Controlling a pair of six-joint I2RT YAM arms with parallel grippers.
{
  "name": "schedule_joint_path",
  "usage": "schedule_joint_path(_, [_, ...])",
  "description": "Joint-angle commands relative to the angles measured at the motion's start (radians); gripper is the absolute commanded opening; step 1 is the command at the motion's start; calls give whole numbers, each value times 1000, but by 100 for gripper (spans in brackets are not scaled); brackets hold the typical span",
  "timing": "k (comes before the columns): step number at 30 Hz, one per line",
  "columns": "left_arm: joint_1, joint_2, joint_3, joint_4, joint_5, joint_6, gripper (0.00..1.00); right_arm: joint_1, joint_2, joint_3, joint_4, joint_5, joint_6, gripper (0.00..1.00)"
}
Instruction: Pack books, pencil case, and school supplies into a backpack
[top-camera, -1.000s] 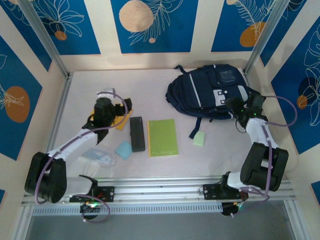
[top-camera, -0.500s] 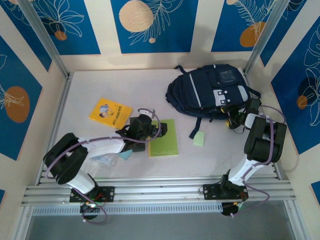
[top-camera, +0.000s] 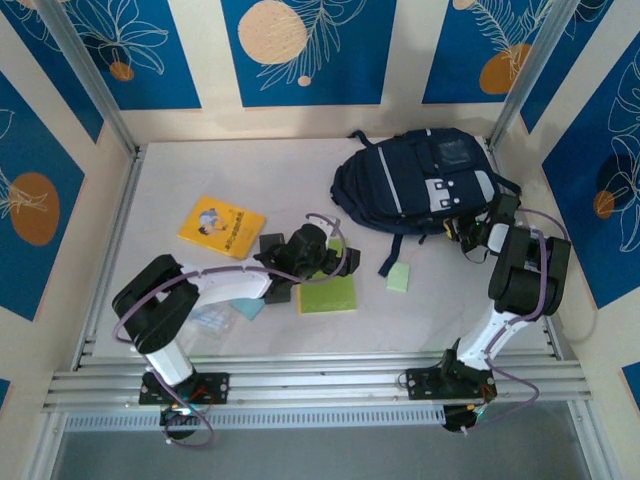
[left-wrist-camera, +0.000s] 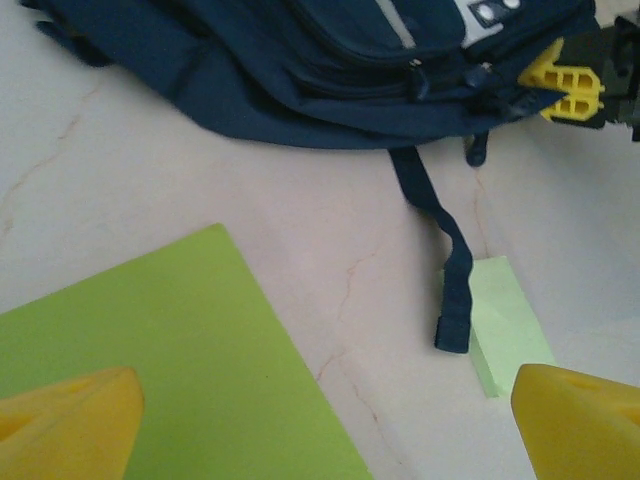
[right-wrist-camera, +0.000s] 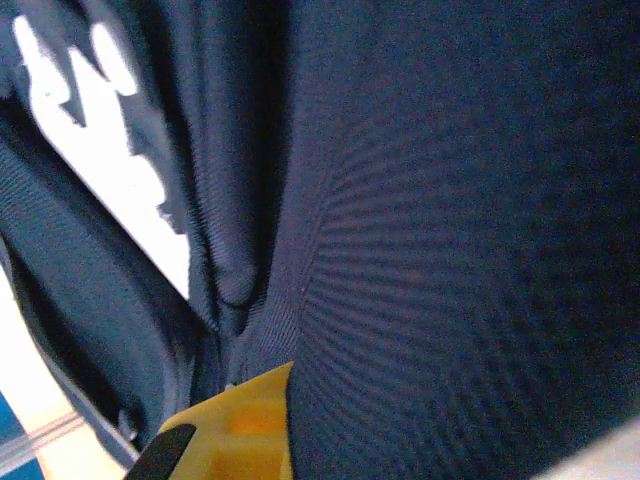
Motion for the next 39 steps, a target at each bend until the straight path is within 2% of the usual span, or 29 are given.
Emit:
schedule_joint_path(1, [-6, 21, 53, 31, 107, 77, 95, 88, -152, 33, -86, -62, -54, 0])
schedule_joint_path(4, [-5, 44, 85, 51, 175, 109, 94, 185, -233, 53, -197, -1, -55, 0])
schedule_joint_path(8, [-5, 82, 148, 42, 259, 137, 93, 282, -288, 58, -235, 28, 10, 0])
schedule_joint_path(14, [-5, 129, 204, 21, 276, 155, 90, 423, -316, 100, -257, 113, 103, 0])
schedule_joint_path(20, [-5, 192, 236, 44, 172, 240, 77, 486, -325, 97, -228, 138, 197, 0])
schedule_joint_path(27, [-4, 283, 296, 74, -44, 328, 66, 540, -368, 67, -190, 145, 276, 0])
schedule_joint_path(32, [-2, 342, 371, 108, -79, 353, 57, 549, -382, 16, -146, 122, 319, 0])
schedule_joint_path(35, [0, 368, 406, 110, -90, 361, 44, 548, -375, 0, -130, 113, 325, 0])
schedule_joint_path(37, [0, 367, 410, 114, -71, 359, 21, 544, -367, -6, -127, 111, 317, 0])
schedule_joint_path(39, [-1, 350, 400, 118, -18, 346, 4, 536, -356, -9, -128, 116, 305, 0])
